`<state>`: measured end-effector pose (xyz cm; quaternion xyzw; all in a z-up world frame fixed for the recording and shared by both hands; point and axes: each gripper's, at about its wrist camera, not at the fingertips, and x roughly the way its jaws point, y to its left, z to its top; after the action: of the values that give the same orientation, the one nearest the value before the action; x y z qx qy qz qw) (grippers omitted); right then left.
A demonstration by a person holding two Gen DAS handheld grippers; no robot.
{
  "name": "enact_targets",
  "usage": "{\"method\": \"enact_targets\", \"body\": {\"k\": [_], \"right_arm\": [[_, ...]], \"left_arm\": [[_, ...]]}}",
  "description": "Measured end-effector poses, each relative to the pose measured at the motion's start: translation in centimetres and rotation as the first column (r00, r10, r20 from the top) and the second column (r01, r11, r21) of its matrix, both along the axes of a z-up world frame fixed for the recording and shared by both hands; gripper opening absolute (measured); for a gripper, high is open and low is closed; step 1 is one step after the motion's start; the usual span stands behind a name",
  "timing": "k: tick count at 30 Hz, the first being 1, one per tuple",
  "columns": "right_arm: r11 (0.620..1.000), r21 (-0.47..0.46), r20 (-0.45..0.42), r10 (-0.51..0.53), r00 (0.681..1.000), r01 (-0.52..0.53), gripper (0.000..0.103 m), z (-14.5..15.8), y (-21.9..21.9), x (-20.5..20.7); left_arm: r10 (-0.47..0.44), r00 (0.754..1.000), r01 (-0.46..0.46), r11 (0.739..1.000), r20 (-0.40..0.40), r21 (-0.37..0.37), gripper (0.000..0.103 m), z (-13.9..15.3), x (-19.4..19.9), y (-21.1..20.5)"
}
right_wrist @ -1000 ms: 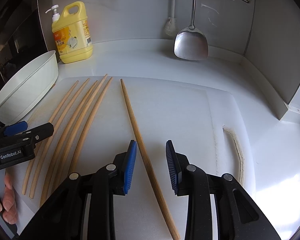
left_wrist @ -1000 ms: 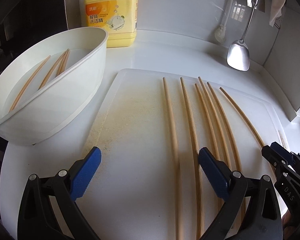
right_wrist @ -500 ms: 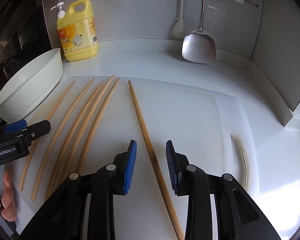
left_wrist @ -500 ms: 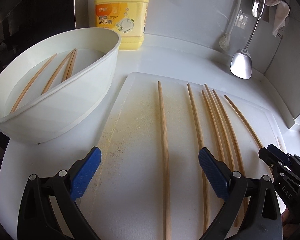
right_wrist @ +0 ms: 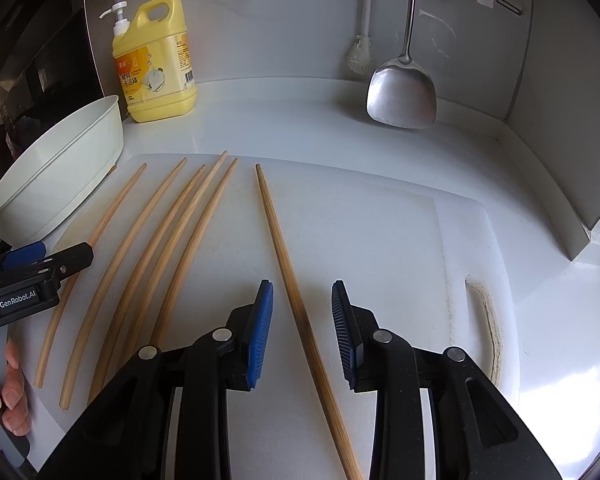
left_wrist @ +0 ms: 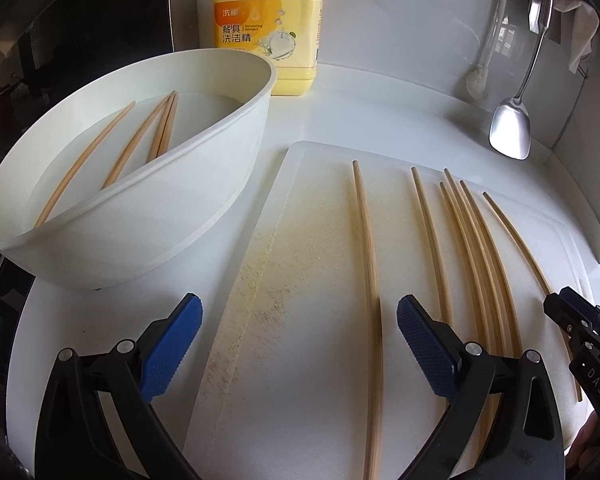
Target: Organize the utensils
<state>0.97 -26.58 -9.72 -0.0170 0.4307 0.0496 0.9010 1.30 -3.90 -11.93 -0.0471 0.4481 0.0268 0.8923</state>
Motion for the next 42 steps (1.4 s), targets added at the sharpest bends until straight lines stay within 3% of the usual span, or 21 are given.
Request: {"method": "enact_targets", "body": {"k": [13,23,28,34,39,42], "right_arm": [[1.0,0.004,0.0,0.03,1.0,-0.03,0.03,-0.1,0.1,0.8],[0.999,0.003,0.006,0.032,0.999,-0.032,0.03,0.0,0.1,0.8],[0.999,0.003,0.008,0.033,0.999,-0.033,0.03,-0.1,0.0,0.7],[1.0,0.003,0.009,0.031,0.999,-0.031,0.03,0.0,0.0,0.7],[0.999,0.002,0.008,0.032,0.999,-0.032,0.03,0.0,0.0,0.8],[0.999,-0.001,0.007,0.033,0.999,-0.033,0.03,0.0,0.1,0.8]], "left_arm": [[0.014,1.0,-0.014,1.0,-0.009,-0.028,0.097,-0.4,0.5,0.1],[0.014,1.0,-0.014,1.0,0.021,-0.001,0.083,0.0,-0.1,-0.5],[0.008,0.999,-0.01,0.998,0.044,0.059,0.078,0.3,-0.4,-1.3],[-0.02,0.999,0.017,0.997,0.05,0.072,0.065,0.6,-0.4,-2.0],[-0.087,0.995,0.082,0.993,0.052,0.089,0.03,0.9,-0.3,-3.6],[-0.113,0.993,0.109,0.991,0.045,0.081,0.016,1.0,-0.3,-4.2]]}}
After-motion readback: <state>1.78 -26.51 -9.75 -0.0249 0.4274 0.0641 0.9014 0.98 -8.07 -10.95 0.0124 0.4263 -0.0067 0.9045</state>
